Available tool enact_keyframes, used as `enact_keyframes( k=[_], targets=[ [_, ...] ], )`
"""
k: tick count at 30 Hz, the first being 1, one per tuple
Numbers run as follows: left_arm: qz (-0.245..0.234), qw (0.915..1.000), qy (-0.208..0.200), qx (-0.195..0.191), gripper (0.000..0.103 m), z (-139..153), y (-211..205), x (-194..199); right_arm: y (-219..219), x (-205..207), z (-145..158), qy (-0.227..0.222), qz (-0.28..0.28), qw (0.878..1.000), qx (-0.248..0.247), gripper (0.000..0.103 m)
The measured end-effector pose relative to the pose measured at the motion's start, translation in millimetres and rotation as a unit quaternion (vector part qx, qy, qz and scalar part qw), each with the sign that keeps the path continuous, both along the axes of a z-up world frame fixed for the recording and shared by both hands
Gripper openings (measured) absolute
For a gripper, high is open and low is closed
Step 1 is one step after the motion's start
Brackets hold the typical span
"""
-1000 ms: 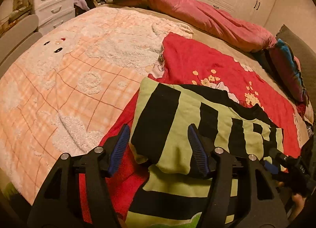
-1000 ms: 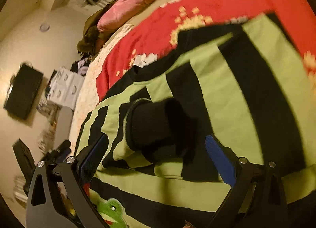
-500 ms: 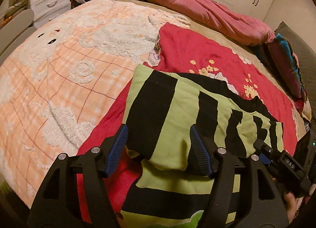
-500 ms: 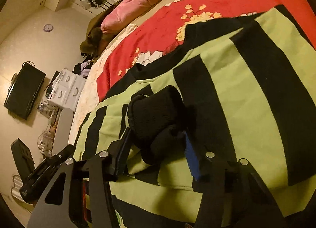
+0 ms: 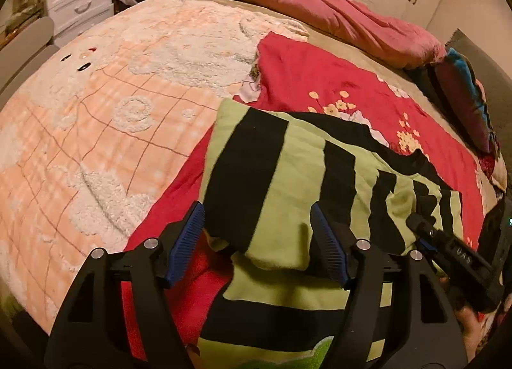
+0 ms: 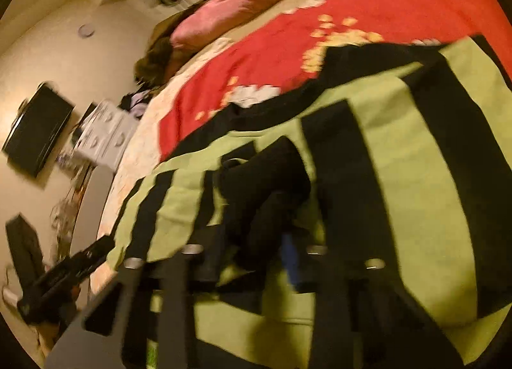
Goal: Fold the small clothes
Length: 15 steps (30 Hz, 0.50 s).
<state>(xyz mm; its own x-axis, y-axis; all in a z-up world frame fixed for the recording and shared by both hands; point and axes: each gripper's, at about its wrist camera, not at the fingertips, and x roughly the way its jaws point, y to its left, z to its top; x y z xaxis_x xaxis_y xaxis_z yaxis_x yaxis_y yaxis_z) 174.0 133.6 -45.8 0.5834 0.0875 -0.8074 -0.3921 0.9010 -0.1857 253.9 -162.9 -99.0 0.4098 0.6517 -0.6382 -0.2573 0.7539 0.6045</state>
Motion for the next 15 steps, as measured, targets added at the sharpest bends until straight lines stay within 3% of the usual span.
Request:
enact_keyframes(
  k=[5, 10, 13, 15],
  targets=[
    [0.007, 0.9999, -0.014, 0.001, 0.061, 12, 5, -3, 3, -13, 47, -0.084, 0.027, 0.996, 0.021, 0.019],
    [0.002, 0.9996, -0.029, -0.006, 0.061, 25, 3, -4, -15, -28, 104, -0.179, 0.026, 0.983, 0.031, 0.019],
    [-0.012, 0.9995, -0.029, 0.0, 0.062, 26, -5, -2, -34, -29, 124, -0.216, 0.006, 0.976, -0.01, 0.019],
    [-0.022, 0.9995, -0.022, 0.002, 0.062, 21, -11, 1, -40, -23, 122, -0.214, -0.009, 0.975, -0.057, 0.019]
  ],
)
